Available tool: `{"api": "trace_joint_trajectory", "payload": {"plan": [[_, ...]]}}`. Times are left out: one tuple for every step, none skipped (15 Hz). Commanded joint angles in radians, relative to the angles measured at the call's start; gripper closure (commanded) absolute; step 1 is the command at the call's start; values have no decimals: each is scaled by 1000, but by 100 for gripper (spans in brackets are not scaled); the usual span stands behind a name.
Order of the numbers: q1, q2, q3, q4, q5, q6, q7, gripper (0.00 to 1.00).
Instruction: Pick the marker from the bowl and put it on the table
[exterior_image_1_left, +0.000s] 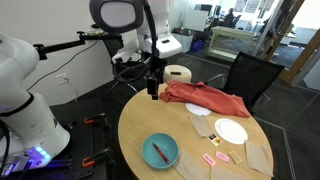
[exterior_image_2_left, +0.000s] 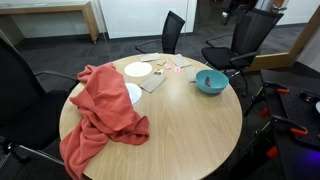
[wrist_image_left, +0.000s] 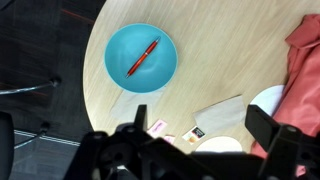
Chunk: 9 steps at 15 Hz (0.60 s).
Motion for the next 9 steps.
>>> {"api": "trace_joint_trajectory", "payload": {"plan": [[-34,110,23,-6,12,124,118,0],[-38,138,20,-11,16,153,146,0],[-40,163,17,-13,16,176,171,0],[-44,188,13,-22,15,198,197,0],[-51,208,13,-27,3,215,226,0],[-52,227,7,-39,3,232,248,0],[-54,249,2,-44,-2,243,267,0],[-55,271,-5,-53,-1,258,279,0],[-57,289,-11,-59,-5,265,296,0]]}}
